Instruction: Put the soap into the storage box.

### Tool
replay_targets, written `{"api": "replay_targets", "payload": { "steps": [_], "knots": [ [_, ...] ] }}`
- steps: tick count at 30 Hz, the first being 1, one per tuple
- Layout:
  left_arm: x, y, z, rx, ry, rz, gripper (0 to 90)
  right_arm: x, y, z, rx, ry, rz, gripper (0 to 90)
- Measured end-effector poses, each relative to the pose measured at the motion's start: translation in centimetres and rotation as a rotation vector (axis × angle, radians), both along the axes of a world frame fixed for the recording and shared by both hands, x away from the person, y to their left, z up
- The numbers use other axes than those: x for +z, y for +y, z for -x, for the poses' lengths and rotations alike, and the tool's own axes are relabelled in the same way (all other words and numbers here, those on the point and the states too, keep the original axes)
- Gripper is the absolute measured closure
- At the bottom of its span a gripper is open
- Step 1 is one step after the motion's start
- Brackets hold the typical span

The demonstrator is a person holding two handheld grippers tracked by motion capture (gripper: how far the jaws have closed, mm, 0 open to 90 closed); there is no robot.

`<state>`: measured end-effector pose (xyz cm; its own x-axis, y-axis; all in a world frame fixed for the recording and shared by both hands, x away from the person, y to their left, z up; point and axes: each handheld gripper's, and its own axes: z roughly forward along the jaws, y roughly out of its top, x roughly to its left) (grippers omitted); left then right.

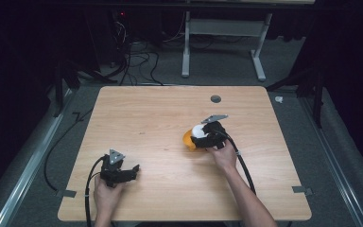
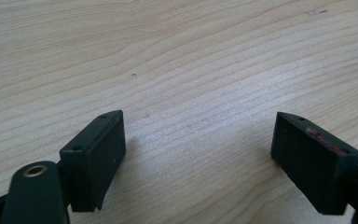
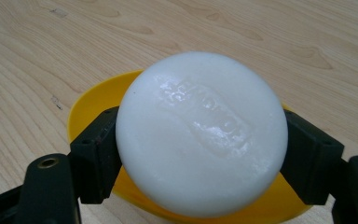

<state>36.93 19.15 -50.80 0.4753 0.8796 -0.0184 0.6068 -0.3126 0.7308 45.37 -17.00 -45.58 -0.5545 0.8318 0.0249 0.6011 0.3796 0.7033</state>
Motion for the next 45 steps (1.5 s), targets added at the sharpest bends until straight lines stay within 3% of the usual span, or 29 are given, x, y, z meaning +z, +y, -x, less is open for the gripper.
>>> {"api": "replay_targets", "payload": {
  "steps": [45],
  "knots": [
    [0.0,0.0,0.0,0.000,0.000,0.001,18.4,-1.3,1.2,-0.5,-0.020,0.046,0.017,24.3]
  ]
}}
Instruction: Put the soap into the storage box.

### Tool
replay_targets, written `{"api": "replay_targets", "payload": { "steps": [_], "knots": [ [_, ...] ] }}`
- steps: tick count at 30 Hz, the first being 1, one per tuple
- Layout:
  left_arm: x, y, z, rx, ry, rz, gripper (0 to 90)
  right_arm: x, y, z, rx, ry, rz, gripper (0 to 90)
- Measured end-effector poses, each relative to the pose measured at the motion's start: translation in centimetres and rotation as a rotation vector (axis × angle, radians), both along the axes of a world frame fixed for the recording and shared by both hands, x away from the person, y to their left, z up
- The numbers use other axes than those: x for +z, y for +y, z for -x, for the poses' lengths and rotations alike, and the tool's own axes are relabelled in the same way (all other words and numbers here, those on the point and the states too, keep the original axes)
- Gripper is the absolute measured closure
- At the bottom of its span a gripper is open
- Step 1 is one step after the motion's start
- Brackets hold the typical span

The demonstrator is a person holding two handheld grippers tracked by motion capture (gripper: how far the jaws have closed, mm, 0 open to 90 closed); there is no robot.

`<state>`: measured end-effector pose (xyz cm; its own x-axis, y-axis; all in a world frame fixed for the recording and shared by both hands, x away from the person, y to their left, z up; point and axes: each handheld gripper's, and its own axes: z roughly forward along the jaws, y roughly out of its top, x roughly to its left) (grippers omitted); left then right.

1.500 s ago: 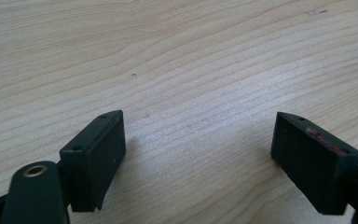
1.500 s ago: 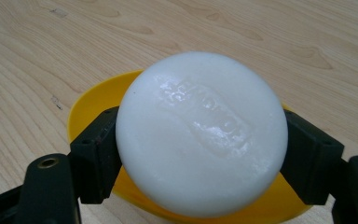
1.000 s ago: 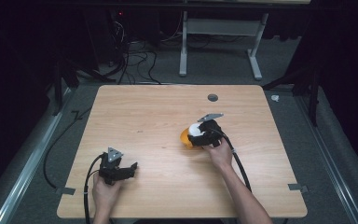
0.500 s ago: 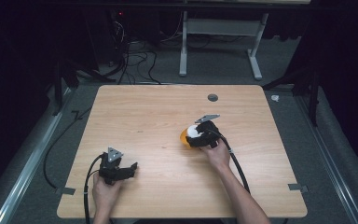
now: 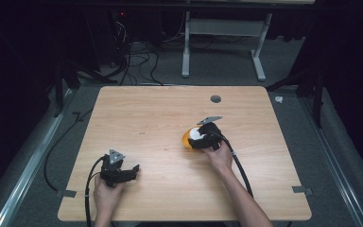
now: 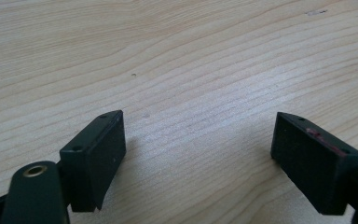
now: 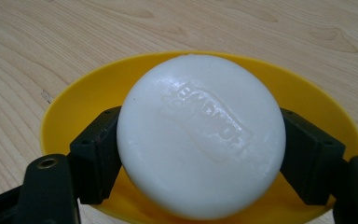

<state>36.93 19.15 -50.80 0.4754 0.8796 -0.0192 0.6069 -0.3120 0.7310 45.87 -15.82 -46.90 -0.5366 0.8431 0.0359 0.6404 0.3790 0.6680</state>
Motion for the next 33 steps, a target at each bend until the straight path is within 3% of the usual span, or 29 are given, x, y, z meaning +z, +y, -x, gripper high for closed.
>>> {"api": "replay_targets", "payload": {
  "steps": [12,25,33],
  "knots": [
    [0.0,0.0,0.0,0.001,-0.001,0.000,18.5,0.8,-0.1,0.3,-0.002,-0.047,-0.009,22.6],
    [0.0,0.0,0.0,0.000,0.000,0.000,18.4,1.2,-0.3,0.4,-0.003,-0.057,-0.028,22.2],
    [0.0,0.0,0.0,0.001,-0.001,0.000,18.5,2.2,-1.1,1.0,-0.009,-0.087,-0.047,22.1]
  ]
}}
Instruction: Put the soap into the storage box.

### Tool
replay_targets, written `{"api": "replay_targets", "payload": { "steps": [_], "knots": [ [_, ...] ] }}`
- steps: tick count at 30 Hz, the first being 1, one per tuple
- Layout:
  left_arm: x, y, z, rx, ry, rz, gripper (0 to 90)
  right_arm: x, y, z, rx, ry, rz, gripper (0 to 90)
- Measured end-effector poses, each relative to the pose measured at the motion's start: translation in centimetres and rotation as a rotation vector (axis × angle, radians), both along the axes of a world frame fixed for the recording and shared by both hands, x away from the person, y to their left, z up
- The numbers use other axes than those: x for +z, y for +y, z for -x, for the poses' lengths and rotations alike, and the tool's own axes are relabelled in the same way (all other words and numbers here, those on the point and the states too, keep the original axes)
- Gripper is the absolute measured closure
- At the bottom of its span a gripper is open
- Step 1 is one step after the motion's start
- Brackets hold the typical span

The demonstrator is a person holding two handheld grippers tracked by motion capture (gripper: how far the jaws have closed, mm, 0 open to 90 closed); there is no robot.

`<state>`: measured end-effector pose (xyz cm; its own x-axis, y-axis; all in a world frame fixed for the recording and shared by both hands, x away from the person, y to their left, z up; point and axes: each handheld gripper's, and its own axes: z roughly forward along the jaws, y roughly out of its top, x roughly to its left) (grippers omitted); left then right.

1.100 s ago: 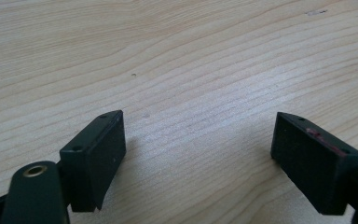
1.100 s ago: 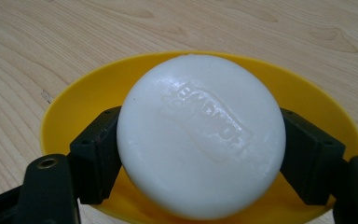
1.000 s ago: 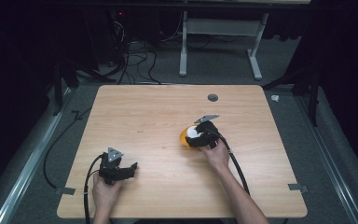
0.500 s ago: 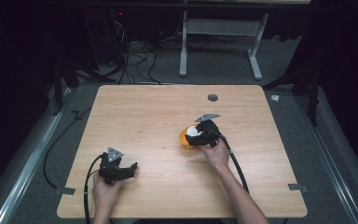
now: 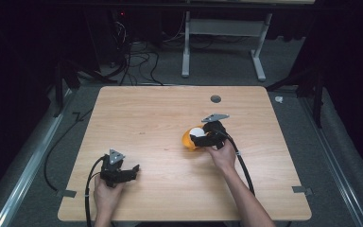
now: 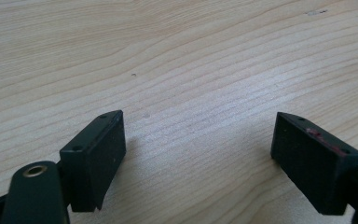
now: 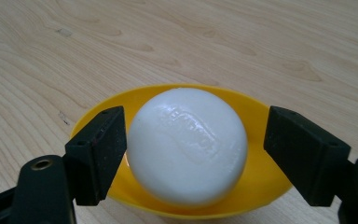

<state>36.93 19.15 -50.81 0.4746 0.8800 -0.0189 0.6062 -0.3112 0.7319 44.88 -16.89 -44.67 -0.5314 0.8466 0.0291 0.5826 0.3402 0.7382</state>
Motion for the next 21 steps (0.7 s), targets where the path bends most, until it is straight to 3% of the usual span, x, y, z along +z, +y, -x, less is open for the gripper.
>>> {"api": "replay_targets", "payload": {
  "steps": [21],
  "knots": [
    [0.0,0.0,0.0,0.000,0.000,-0.001,18.4,1.6,-3.0,0.9,-0.035,-0.027,-0.022,22.9]
  ]
}}
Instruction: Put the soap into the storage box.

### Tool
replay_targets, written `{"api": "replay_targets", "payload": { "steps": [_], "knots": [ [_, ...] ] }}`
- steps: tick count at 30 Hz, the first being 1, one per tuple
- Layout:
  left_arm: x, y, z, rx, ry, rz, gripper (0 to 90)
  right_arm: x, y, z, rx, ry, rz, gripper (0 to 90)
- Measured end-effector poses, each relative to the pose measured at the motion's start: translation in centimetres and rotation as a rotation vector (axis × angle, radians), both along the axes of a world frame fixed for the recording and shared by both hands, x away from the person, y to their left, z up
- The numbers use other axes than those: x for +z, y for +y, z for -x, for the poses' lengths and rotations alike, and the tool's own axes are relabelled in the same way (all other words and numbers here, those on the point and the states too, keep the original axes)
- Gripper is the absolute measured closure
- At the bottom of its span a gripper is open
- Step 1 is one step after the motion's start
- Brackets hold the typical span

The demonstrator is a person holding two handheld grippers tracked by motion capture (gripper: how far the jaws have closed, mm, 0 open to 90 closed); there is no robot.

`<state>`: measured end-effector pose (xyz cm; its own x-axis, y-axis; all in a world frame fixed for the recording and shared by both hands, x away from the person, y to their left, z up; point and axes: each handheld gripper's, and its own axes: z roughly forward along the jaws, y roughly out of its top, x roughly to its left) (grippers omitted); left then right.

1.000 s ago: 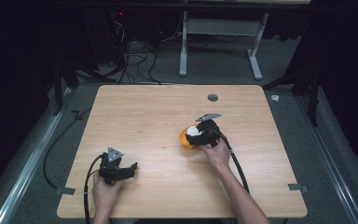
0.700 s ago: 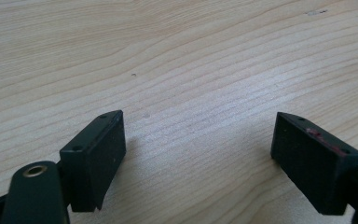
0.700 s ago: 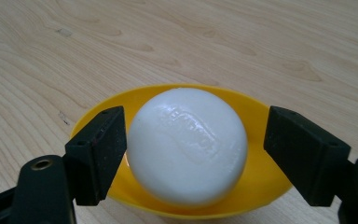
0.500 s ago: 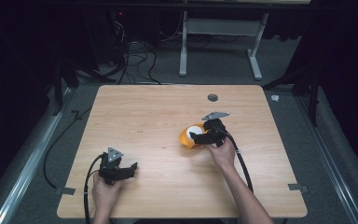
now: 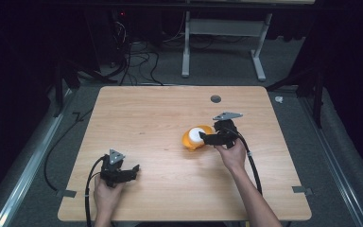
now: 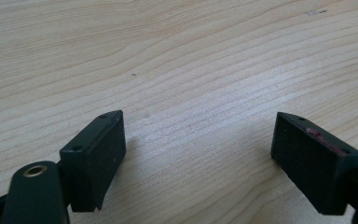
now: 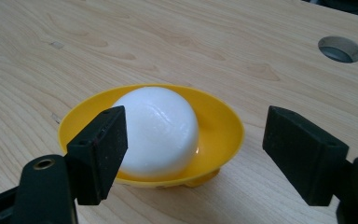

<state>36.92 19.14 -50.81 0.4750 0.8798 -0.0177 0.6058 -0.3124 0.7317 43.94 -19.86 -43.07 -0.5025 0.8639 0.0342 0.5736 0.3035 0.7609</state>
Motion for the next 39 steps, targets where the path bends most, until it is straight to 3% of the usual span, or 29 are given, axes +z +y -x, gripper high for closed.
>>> {"api": "replay_targets", "payload": {
  "steps": [39],
  "knots": [
    [0.0,0.0,0.0,-0.001,-0.001,-0.002,18.4,1.4,-4.9,2.1,-0.072,-0.047,-0.051,26.7]
  ]
}}
